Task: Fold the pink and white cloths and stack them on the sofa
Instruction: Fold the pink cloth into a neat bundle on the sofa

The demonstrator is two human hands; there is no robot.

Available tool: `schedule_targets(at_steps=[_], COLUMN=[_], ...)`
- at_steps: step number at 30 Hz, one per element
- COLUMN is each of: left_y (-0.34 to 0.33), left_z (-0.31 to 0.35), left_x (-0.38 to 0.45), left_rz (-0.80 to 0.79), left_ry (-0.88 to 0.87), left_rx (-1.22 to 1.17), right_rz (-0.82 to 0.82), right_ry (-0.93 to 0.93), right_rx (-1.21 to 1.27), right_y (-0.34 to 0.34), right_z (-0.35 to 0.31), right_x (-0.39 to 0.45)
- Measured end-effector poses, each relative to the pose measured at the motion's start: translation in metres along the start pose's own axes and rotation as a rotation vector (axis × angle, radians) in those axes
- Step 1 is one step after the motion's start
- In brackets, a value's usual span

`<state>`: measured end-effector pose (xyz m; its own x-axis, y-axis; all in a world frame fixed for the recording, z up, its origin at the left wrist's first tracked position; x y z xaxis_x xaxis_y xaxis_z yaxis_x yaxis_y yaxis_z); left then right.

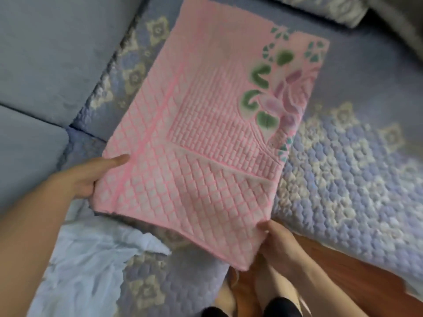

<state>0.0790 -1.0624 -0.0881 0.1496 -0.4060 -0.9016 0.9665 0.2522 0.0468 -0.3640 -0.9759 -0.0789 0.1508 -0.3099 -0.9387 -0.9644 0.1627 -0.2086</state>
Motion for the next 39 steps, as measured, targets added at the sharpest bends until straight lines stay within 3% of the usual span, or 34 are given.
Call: schedule_targets(at_steps=[6,11,14,17,20,22,24,26,28,29,31,33,34,39], left_y=[-0.071,-0.123,-0.121,-0.115,-0.112,-0.111,-0.11,-0.114,-0.119,-0.12,-0.129,-0.152,-0.162,-0.183], left_z=[-0.107,-0.217,-0.229,-0.196,-0.117,-0.04,0.038,0.109,0.155,0.168,0.171,0.158,0.151,0.168], left_x=[-0.07,-0.107,-0.119,-0.138,-0.153,-0.158,-0.159,-0.157,-0.14,-0.125,-0.081,-0.027,0.0,0.077], left_rz=[-0.081,-0.091,-0.017,-0.004,-0.08,-0.11,-0.091,-0.039,0.058,0.158,0.387,0.491,0.501,0.542], left_ry=[0.194,0.281,0.215,0.177,0.124,0.052,-0.021,-0.154,-0.302,-0.399,-0.522,-0.508,-0.495,-0.491], left_rx=[-0.139,-0.251,-0.232,-0.233,-0.364,-0.412,-0.544,-0.69,-0.74,-0.651,-0.227,0.235,0.351,0.534], right_rz=[0.165,0.335,0.37,0.391,0.369,0.22,0.004,0.07,0.238,0.321,0.503,0.593,0.604,0.72], right_ry=[-0.106,-0.073,-0.084,-0.159,-0.201,0.094,0.441,0.483,0.544,0.58,0.617,0.584,0.538,0.544], right_rx=[0.031,-0.313,-0.452,-0.446,-0.553,-0.439,-0.165,0.108,0.179,0.101,-0.205,-0.59,-0.747,-0.992], right_y=[0.105,0.161,0.168,0.157,0.126,0.088,0.074,0.082,0.076,0.064,0.056,0.059,0.058,0.059], right_z=[-0.027,-0.018,-0.017,-0.028,-0.073,-0.156,-0.244,-0.305,-0.352,-0.367,-0.384,-0.385,-0.381,-0.4], right_x=[-0.085,-0.095,-0.1,-0.114,-0.142,-0.159,-0.169,-0.157,-0.134,-0.119,-0.072,-0.007,0.02,0.091])
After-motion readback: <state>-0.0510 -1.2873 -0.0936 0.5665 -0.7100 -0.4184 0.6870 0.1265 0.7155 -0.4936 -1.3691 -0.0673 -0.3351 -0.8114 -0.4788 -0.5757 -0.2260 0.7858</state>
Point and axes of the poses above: each hand's wrist, its own x-axis towards the middle knuckle, its own y-axis out of the back of the hand, z = x × y, the point moved 7 cm from there along x, towards the middle knuckle, and after that the axes turned 7 degrees about -x, right-handed, at the moved point
